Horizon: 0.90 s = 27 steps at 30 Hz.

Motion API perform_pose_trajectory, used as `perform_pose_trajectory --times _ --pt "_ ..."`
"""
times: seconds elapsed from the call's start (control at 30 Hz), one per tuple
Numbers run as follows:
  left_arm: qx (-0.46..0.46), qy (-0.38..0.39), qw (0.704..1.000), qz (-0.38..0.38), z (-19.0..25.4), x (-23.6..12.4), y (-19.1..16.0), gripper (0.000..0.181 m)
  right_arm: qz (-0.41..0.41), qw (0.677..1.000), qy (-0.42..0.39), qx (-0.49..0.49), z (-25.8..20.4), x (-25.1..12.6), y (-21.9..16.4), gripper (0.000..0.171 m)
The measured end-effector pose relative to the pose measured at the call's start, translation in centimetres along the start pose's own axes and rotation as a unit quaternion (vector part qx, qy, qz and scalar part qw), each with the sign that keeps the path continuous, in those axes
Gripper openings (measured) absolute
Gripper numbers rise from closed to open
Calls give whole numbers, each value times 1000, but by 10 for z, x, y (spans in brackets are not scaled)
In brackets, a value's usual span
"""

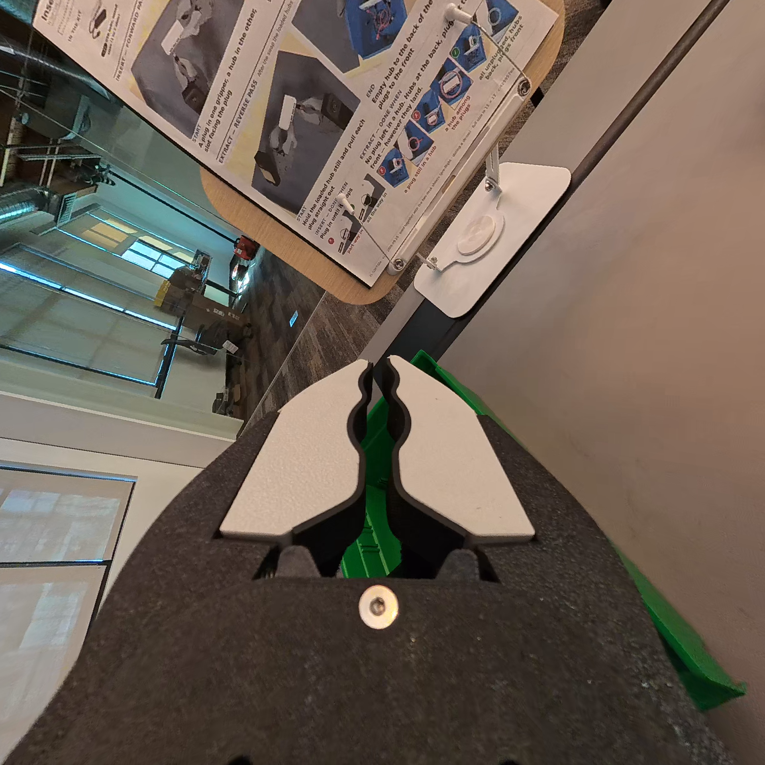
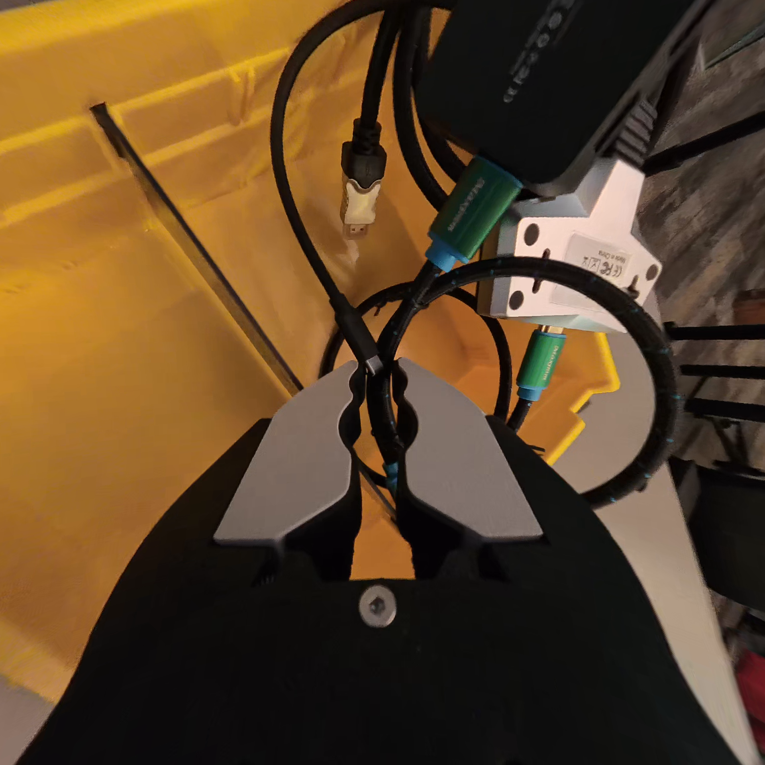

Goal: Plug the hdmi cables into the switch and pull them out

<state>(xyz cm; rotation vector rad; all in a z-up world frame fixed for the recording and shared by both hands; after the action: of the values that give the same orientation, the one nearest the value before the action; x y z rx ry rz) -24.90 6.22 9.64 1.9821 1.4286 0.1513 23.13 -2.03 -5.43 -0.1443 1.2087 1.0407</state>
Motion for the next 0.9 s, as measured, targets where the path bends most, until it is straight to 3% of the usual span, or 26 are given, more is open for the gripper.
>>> perform_pose_trajectory --times 0.13,0.23,0.53,0.73,0.9 --pt "2 -1 1000 -2 1 1 0 4 24 998 28 58 0 0 -2 15" --pt "1 -1 1000 -4 1 2 -1 4 40 997 23 54 -1 -12 1 25" --pt "-1 0 1000 -2 0 0 0 3 71 996 17 59 -6 -41 27 25" --pt "-3 2 1000 -1 -2 0 -1 3 -55 992 -28 110 7 -38 -10 22" --pt "-6 4 1000 1 -3 -1 -1 3 77 992 -30 98 10 -55 29 20"
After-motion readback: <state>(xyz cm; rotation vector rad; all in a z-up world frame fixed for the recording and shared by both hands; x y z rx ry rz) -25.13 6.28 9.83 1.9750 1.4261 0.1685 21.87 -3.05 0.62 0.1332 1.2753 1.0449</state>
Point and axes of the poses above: each gripper's, where its closed fingertips meet, x out along the fingers, y out of its top, z = x × y across the jaws, the point moved 4 cm from there along -x, back along the fingers, and after that the axes turned 2 degrees about y, right-handed, at the moved point
